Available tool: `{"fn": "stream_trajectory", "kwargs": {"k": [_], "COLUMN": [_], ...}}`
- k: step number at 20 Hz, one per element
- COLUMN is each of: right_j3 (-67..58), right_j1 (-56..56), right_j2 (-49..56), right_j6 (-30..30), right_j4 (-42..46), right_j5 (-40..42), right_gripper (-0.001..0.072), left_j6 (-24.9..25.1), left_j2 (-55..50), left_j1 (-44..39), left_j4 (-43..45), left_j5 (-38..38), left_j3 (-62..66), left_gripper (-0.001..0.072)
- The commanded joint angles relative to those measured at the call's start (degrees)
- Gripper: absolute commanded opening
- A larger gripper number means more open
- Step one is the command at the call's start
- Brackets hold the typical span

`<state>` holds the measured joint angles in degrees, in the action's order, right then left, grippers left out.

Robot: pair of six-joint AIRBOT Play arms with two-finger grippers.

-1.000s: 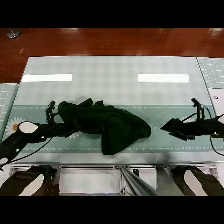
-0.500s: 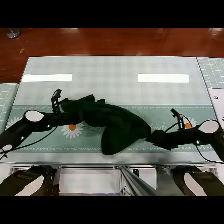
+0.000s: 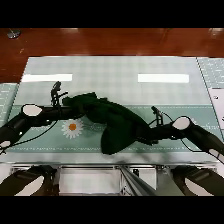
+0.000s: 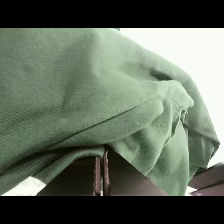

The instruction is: Fold the shirts.

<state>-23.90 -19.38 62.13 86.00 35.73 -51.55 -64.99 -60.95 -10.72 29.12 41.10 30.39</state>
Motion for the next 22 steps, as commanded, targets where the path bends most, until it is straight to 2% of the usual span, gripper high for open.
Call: {"fn": "stream_trajectory", "kwargs": {"k": [1, 3, 4, 7, 11, 14, 16, 18, 22], "right_j3": [-5.5, -9.8, -12.3, -26.2, -56.5, -80.7, -92.2, -96.5, -96.4], "right_j1": [-4.4, -4.3, -4.1, 0.6, 9.8, 15.2, 16.8, 17.2, 17.2], "right_j2": [8.9, 11.5, 11.6, 11.5, 10.4, 9.7, 7.8, 2.3, -9.6], "right_j6": [-0.8, -4.0, -6.6, -7.6, -2.7, -2.7, -2.7, -2.7, -2.7], "right_j4": [-1.5, -2.1, -2.1, 4.7, 18.9, 21.9, 24.6, 28.0, 32.5], "right_j5": [2.4, 1.7, 1.3, -8.1, -22.1, -31.8, -36.4, -38.1, -40.2], "right_gripper": [0.0543, 0.0112, 0.0025, 0.0024, 0.0024, 0.0024, 0.0024, 0.0024, 0.0025], "left_j6": [0.0, 0.1, 0.0, 0.0, -0.2, -0.2, -0.2, -0.2, -0.2], "left_j2": [0.0, 0.0, 0.2, 2.4, 7.8, 11.0, 13.2, 16.6, 24.1], "left_j1": [0.0, 0.4, 1.4, 7.6, 17.7, 23.5, 26.3, 29.0, 35.3], "left_j4": [-0.1, 0.0, 0.0, -0.1, -0.1, -0.1, -0.1, -0.1, 0.0], "left_j5": [0.1, 0.1, 0.9, 6.2, 9.2, 10.9, 12.7, 13.1, 11.8], "left_j3": [0.2, 1.0, 2.3, 10.9, 28.1, 40.9, 47.7, 53.4, 61.3], "left_gripper": [0.0018, 0.0019, 0.0019, 0.0018, 0.0018, 0.0018, 0.0018, 0.0018, 0.0018]}}
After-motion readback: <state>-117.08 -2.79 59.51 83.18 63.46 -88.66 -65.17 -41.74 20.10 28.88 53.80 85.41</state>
